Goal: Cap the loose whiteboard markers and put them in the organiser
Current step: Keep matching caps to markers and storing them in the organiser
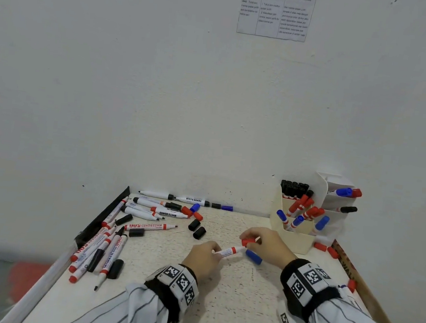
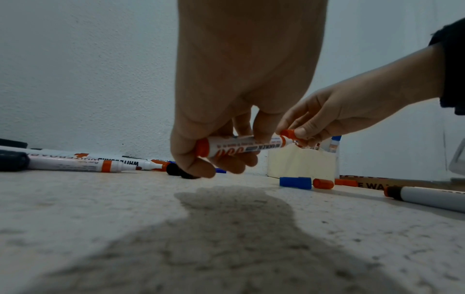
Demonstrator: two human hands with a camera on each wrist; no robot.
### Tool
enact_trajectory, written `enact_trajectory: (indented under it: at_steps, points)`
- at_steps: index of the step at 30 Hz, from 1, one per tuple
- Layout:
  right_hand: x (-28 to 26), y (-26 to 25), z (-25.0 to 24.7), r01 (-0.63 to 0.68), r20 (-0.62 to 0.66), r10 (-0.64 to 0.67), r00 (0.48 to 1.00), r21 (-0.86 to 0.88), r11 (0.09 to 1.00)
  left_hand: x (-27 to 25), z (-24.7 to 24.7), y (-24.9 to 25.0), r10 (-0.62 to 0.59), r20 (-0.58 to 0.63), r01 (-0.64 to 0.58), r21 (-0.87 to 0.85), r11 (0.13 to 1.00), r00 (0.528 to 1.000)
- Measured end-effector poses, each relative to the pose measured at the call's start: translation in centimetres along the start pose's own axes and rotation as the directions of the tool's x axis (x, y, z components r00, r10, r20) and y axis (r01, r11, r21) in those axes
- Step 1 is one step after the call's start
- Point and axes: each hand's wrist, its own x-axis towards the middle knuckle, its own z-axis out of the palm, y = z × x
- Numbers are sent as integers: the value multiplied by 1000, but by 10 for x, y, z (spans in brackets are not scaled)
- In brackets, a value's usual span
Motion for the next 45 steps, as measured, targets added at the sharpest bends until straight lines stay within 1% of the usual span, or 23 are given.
enact_trajectory:
  at_steps: [3, 4, 7, 10, 14, 16, 17, 21, 22, 24, 26, 28, 30, 33, 35, 36, 38, 40, 41, 42, 43, 44, 45]
  points:
    - [-2, -1, -2, -17, -143, 22, 989, 36, 999, -1, -1, 0, 10, -40, -11, -20, 1000, 999]
    - [-2, -1, -3, -19, -163, 25, 986, 39, 999, -2, -1, 0, 10, -44, -11, -24, 1000, 999]
    - [-5, -2, -2, 7, -97, -3, 995, 36, 999, -3, -1, 0, 31, -43, -34, -57, 998, 999]
    - [-8, -2, 1, 12, -60, -6, 998, 105, 994, -6, 0, 4, 51, -17, -52, -85, 995, 999]
    - [-12, -5, 0, -62, 8, 61, 998, 145, 987, -14, -3, 7, 82, 24, -76, -167, 983, 996]
    - [-14, -8, 0, -126, -26, 133, 991, 175, 976, -20, -6, 12, 152, 23, -142, -244, 959, 988]
    - [-14, -10, 1, -153, -58, 168, 984, 201, 967, -22, -8, 15, 185, 12, -177, -234, 956, 983]
    - [-14, -15, -1, -205, -110, 240, 965, 257, 944, -24, -9, 25, 251, -77, -253, -18, 967, 965]
    - [-14, -16, -3, -207, -113, 245, 963, 276, 939, -24, -8, 28, 270, -68, -272, -9, 962, 960]
    - [-16, -16, -7, -190, -125, 239, 963, 314, 930, -23, -8, 32, 288, -17, -288, -86, 954, 958]
    - [-17, -16, -11, -125, -152, 184, 971, 334, 934, -22, -9, 36, 264, 56, -242, -255, 936, 963]
    - [-19, -15, -16, -43, -180, 112, 977, 346, 937, -24, -11, 42, 202, 166, -106, -457, 883, 965]
    - [-21, -13, -21, 14, -191, 61, 980, 370, 929, -27, -10, 47, 164, 289, 46, -603, 796, 943]
    - [-26, -11, -29, 89, -192, -4, 981, 440, 893, -27, -7, 53, 167, 416, 192, -692, 696, 894]
    - [-29, -6, -32, 118, -191, -34, 981, 447, 886, -24, -3, 56, 183, 441, 213, -705, 676, 879]
    - [-30, -4, -34, 120, -181, -41, 983, 451, 884, -22, 0, 58, 200, 424, 187, -710, 678, 883]
    - [-30, 0, -42, 126, -157, -61, 986, 450, 884, -16, 7, 60, 241, 336, 86, -723, 685, 910]
    - [-30, 3, -54, 138, -169, -80, 982, 366, 921, -7, 15, 61, 249, 235, -29, -669, 742, 940]
    - [-30, 4, -61, 150, -205, -84, 975, 328, 933, -2, 18, 60, 254, 200, -94, -581, 808, 946]
    - [-31, 5, -70, 167, -268, -78, 960, 326, 931, 4, 21, 57, 267, 194, -160, -439, 884, 944]
    - [-32, 6, -79, 184, -349, -52, 936, 359, 915, 11, 24, 51, 262, 223, -210, -234, 949, 939]
    - [-33, 8, -90, 201, -436, -9, 900, 396, 896, 18, 27, 42, 211, 262, -220, 8, 975, 942]
    - [-34, 11, -101, 216, -519, 38, 854, 420, 882, 23, 29, 34, 138, 285, -198, 196, 960, 949]
